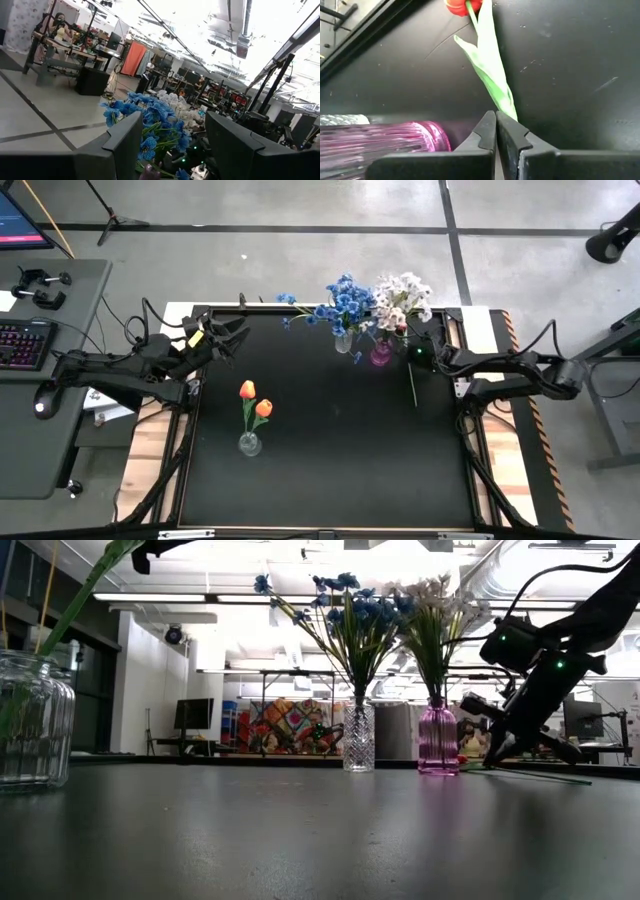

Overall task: Sort flowers into vase by color
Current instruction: Put the orange flowers into the bottom transparent vase

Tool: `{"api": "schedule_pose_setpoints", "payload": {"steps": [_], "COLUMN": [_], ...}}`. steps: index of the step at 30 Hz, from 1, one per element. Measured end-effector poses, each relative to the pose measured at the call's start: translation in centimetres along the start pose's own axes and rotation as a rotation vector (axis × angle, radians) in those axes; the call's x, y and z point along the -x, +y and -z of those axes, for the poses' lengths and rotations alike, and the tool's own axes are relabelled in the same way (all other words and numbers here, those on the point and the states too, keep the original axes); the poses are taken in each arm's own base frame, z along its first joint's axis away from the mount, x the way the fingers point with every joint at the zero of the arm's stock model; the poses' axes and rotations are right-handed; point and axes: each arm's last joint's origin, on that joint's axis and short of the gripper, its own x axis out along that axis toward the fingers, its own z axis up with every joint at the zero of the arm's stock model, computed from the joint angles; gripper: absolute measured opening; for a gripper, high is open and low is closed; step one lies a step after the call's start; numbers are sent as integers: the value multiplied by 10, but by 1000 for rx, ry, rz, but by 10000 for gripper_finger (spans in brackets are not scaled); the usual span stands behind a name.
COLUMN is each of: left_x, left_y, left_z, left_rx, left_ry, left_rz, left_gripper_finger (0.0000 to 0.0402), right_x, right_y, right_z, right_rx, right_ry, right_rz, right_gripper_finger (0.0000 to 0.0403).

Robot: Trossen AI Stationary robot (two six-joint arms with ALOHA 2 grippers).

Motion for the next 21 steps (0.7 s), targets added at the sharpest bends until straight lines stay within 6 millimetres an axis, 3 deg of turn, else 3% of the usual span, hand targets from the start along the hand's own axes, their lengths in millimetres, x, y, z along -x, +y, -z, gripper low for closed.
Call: {"api": "schedule_pose_setpoints", "payload": {"steps": [15, 21], "left_x": [0, 0], "left_y": [0, 0], "left_z": [0, 1], "left_rx": [-2, -6], "left_ry": [3, 10], "left_rz": [2, 0], "left_gripper_finger": [205, 205], "right_x": [2, 12], "right_y": [-7, -9], "right_z": [9, 16], "right_rx": [233, 313], "right_ry": [121, 168], "right_rz": [53, 61], "right_gripper_finger": [0, 0]}}
